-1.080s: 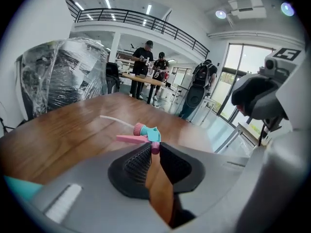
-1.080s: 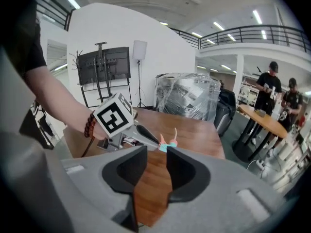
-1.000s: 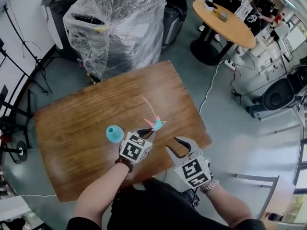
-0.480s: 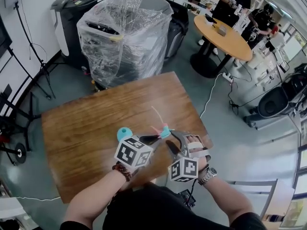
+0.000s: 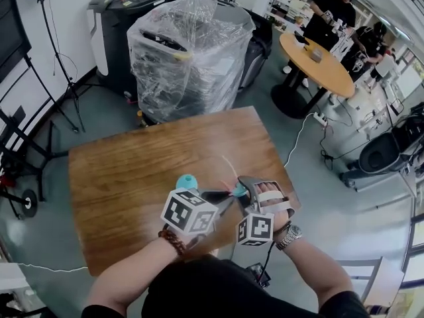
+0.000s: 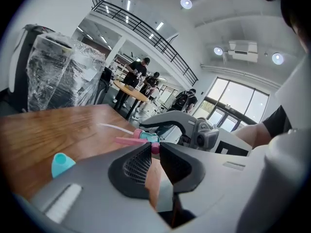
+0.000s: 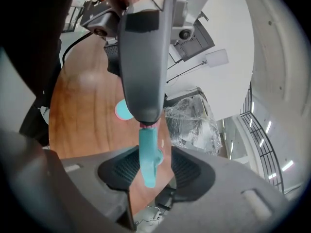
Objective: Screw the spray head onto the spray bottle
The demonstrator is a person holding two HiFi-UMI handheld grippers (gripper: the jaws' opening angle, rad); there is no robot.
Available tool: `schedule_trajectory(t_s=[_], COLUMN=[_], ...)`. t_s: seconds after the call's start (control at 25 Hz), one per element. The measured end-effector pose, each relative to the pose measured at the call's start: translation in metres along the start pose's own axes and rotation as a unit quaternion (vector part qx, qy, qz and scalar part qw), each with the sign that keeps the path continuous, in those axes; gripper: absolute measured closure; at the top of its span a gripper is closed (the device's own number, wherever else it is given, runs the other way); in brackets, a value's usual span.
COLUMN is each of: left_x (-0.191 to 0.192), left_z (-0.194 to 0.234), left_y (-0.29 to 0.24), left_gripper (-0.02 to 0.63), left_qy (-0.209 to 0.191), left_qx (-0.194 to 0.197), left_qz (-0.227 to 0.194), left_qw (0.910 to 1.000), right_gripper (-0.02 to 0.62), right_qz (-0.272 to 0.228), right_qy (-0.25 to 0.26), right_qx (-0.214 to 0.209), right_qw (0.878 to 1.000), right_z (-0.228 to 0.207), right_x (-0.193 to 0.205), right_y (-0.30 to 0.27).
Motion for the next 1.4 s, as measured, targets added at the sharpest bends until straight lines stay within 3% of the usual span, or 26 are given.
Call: schedule_trajectory(t_s=[0.2,0.44,0.52,0.64,0.88,1.04,1.16,1.28,1.4], left_x=[0.001,0.0,-0.002,-0.004,0.0,0.006,0.019,0.04,0.062], left_z=[-0.003,-0.005,-0.007,-0.007,0.009,0.029,0.05,0.077,0.103], left_y=[0.008,0.011,0.013,0.018,0.042,0.062,0.075,0.076,0.063], left_gripper=[0.534,0.529,0.523,0.425,0.39,0.381,0.341,0.298,0.249], left_qy=[0.005,-0.003,-0.013,-0.031,-0.084,-0.122,-0.153,-0.171,-0.158], left_qx=[0.006,0.006,0.007,0.003,-0.046,-0.1,-0.151,-0.205,-0.227], left_qz=[-0.009,-0.016,-0.026,-0.039,-0.069,-0.098,-0.115,-0.102,-0.063], left_qw=[0.9999,0.9998,0.9995,0.9988,0.993,0.9826,0.9699,0.9583,0.959], right_gripper=[0.466,0.476,0.476,0.476,0.476,0.476,0.476,0.476,0.476], right_qz=[0.007,0.001,-0.005,-0.015,-0.038,-0.053,-0.066,-0.079,-0.097], right_qy=[0.028,0.02,0.007,-0.022,-0.109,-0.184,-0.244,-0.302,-0.364], right_qx=[0.002,-0.002,-0.008,-0.023,-0.073,-0.111,-0.141,-0.165,-0.19], right_qw=[1.0,1.0,1.0,0.999,0.991,0.975,0.957,0.936,0.907], right_z=[0.003,0.001,-0.001,-0.005,-0.011,-0.023,-0.029,-0.037,-0.043], right_x=[-0.007,-0.01,-0.01,-0.009,-0.004,0.0,0.004,0.007,0.008], right_y=[0.0,0.002,0.004,0.006,0.008,0.014,0.018,0.024,0.032])
Point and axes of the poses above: the fingertips, and each gripper's own axes: y backward along the fingers, z to its left, x out of its underside, the point moved 7 cm from there along y, backward along the fingers, and after that the axes turned 5 degrees about -x, right-handed, at the moved point
